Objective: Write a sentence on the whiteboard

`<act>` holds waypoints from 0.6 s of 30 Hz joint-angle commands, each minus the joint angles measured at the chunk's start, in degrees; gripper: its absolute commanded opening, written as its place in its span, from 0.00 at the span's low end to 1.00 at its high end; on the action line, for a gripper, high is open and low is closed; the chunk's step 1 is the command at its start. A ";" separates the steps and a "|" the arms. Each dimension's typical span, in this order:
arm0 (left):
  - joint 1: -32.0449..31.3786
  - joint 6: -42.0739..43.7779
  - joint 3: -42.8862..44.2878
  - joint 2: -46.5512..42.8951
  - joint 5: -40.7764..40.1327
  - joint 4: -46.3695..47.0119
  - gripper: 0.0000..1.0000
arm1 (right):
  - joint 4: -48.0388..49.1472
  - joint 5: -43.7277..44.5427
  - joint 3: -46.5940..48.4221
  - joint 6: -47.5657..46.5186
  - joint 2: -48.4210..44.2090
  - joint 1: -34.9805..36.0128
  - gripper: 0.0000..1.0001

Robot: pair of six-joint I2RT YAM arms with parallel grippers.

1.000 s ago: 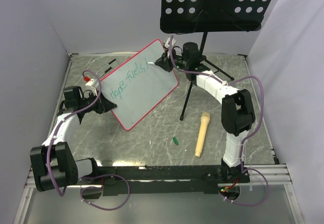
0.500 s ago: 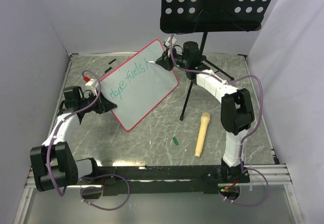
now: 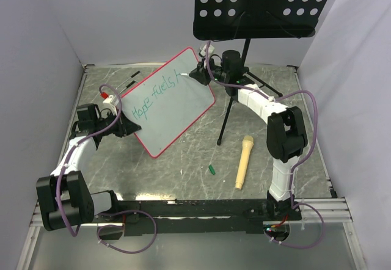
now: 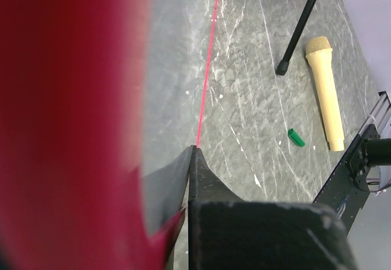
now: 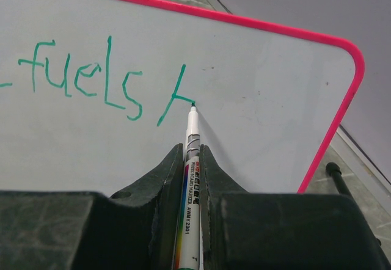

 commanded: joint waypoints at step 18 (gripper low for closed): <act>-0.24 6.08 -0.68 -0.01 -10.76 -1.73 0.01 | 2.26 -1.75 -5.16 -1.23 -3.11 -0.57 0.00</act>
